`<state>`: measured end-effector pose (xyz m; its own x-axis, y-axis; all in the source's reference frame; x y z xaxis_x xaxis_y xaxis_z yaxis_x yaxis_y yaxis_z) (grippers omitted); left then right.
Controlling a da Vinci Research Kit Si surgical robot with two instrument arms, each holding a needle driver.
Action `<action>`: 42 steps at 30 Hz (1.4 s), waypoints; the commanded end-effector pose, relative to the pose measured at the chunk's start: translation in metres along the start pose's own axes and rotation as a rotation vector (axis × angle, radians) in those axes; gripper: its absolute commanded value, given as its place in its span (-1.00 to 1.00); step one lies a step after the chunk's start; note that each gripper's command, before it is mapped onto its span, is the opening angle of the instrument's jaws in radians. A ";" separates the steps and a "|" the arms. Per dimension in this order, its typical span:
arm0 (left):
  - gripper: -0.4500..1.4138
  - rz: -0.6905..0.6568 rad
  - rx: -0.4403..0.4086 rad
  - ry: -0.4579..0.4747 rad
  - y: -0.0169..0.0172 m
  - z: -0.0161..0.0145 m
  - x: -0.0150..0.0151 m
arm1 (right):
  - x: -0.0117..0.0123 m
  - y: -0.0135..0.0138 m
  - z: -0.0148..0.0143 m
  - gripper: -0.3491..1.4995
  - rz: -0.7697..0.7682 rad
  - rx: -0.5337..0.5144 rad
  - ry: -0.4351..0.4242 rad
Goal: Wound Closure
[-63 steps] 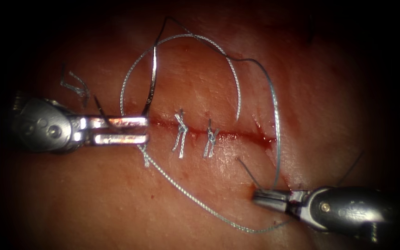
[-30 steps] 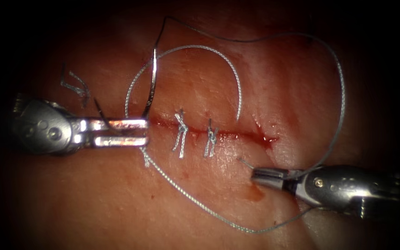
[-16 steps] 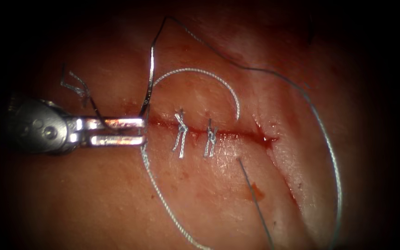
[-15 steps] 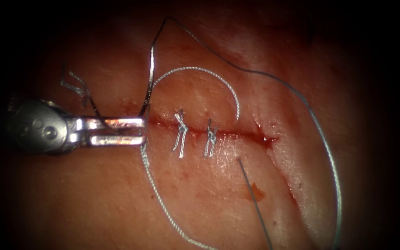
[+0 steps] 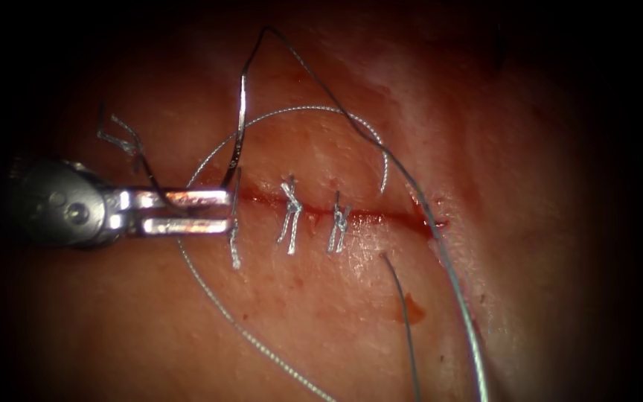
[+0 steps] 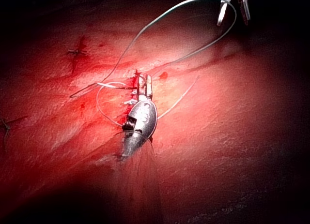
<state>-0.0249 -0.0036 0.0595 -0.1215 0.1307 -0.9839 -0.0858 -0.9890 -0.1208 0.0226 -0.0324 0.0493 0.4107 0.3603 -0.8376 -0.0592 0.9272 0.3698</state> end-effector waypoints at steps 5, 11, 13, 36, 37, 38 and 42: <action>-1.00 0.000 -0.003 0.003 0.0000 0.0003 -0.0006 | -0.0058 0.0065 -0.0005 0.73 0.008 -0.075 -0.046; -1.00 0.000 -0.001 0.005 0.0000 0.0003 -0.0006 | -0.0103 0.0134 0.0007 0.74 0.008 -0.246 -0.076; -1.00 0.000 0.001 0.007 0.0000 0.0004 -0.0006 | -0.0117 0.0150 0.0023 0.73 0.011 -0.243 -0.044; -1.00 0.001 0.000 0.008 0.0002 0.0006 -0.0006 | -0.0164 0.0166 0.0143 -1.00 -0.089 -0.199 -0.023; -1.00 0.001 0.000 0.008 0.0002 0.0005 -0.0006 | -0.0164 0.0166 0.0141 -1.00 -0.090 -0.190 -0.024; -1.00 0.001 0.000 0.008 0.0002 0.0005 -0.0006 | -0.0163 0.0164 0.0135 -1.00 -0.090 -0.177 -0.025; -1.00 0.001 -0.001 0.009 0.0002 0.0005 -0.0006 | -0.0160 0.0151 0.0115 -1.00 -0.093 -0.167 -0.025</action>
<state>-0.0249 -0.0037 0.0596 -0.1145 0.1296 -0.9849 -0.0855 -0.9891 -0.1203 0.0250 -0.0249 0.0724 0.4458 0.2642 -0.8553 -0.1662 0.9633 0.2109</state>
